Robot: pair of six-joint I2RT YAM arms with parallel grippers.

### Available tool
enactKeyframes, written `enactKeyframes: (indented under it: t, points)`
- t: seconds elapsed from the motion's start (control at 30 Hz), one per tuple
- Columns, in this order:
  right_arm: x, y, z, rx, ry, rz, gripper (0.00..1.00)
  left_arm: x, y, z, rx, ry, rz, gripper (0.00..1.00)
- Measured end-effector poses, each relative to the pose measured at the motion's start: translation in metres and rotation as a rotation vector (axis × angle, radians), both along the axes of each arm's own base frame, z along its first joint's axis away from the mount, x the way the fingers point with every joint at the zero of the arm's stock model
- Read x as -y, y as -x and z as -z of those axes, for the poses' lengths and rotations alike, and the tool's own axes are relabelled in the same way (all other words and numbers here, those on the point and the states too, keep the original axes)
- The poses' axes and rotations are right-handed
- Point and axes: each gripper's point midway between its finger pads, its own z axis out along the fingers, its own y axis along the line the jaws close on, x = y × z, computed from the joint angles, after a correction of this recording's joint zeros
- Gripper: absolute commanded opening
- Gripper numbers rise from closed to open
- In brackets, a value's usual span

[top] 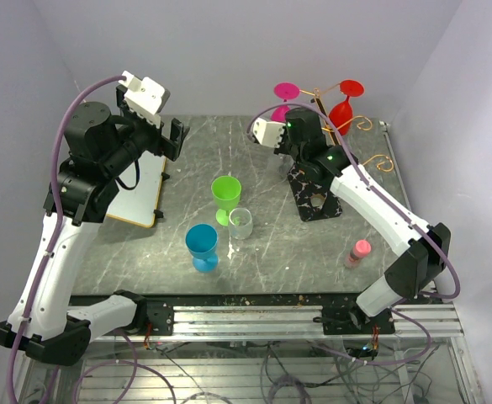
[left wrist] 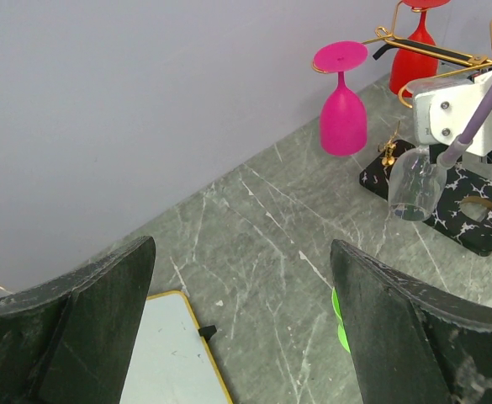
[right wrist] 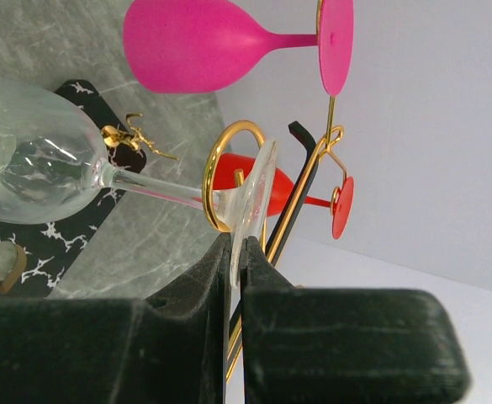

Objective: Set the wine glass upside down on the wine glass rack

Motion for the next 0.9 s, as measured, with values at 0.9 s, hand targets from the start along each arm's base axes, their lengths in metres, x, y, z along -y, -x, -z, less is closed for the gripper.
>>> enactKeyframes:
  t: [0.9]
  points:
    - [0.012,0.006,0.007,-0.006,0.014,0.021,0.2,0.002,-0.003,0.003,-0.009,-0.003,0.009,0.95]
